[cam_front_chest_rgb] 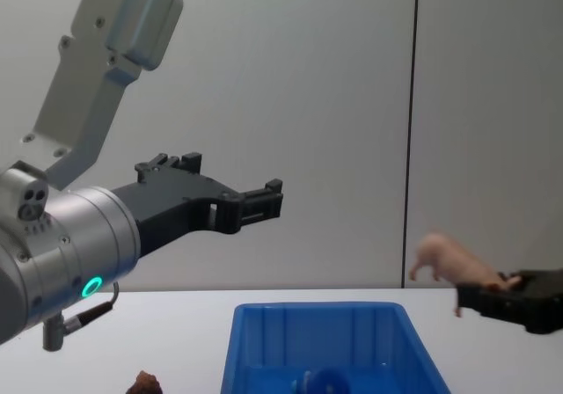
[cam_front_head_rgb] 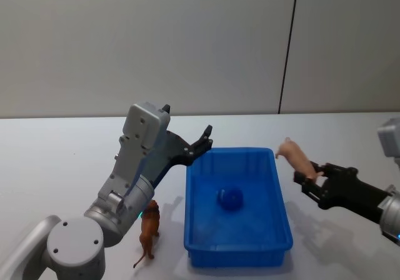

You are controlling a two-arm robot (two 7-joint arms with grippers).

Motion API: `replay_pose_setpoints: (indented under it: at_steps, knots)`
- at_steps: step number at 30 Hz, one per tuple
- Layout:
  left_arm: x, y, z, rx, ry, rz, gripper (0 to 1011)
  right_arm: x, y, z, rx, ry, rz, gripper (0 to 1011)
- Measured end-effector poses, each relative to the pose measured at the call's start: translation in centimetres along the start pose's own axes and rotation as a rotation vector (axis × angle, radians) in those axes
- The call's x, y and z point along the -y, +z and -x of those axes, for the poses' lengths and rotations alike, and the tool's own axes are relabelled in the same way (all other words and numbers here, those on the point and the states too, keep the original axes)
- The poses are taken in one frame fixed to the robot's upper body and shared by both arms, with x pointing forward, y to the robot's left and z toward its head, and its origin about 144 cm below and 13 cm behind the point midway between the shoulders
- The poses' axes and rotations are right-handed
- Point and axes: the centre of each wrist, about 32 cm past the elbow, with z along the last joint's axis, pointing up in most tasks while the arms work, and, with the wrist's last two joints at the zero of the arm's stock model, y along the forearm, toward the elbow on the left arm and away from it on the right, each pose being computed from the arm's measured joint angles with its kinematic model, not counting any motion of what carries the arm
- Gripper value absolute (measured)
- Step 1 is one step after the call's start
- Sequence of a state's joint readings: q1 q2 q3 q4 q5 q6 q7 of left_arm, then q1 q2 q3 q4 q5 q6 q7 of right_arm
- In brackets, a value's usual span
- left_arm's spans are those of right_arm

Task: Pick up the two dolls from the table and place them into the box.

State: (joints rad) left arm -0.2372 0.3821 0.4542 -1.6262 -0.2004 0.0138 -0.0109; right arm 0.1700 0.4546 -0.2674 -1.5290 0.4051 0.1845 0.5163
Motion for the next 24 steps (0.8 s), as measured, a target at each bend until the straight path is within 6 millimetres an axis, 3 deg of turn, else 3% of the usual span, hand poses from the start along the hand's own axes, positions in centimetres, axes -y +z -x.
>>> replay_pose_setpoints:
  at_steps: [12, 24]
  knots:
    - [0.0, 0.0, 0.0, 0.000, 0.000, 0.000, 1001, -2.5, 1.1, 1.2, 0.017, 0.146, 0.012, 379]
    - [0.0, 0.0, 0.0, 0.000, 0.000, 0.000, 1001, -4.1, 1.0, 2.1, 0.022, 0.195, 0.046, 717]
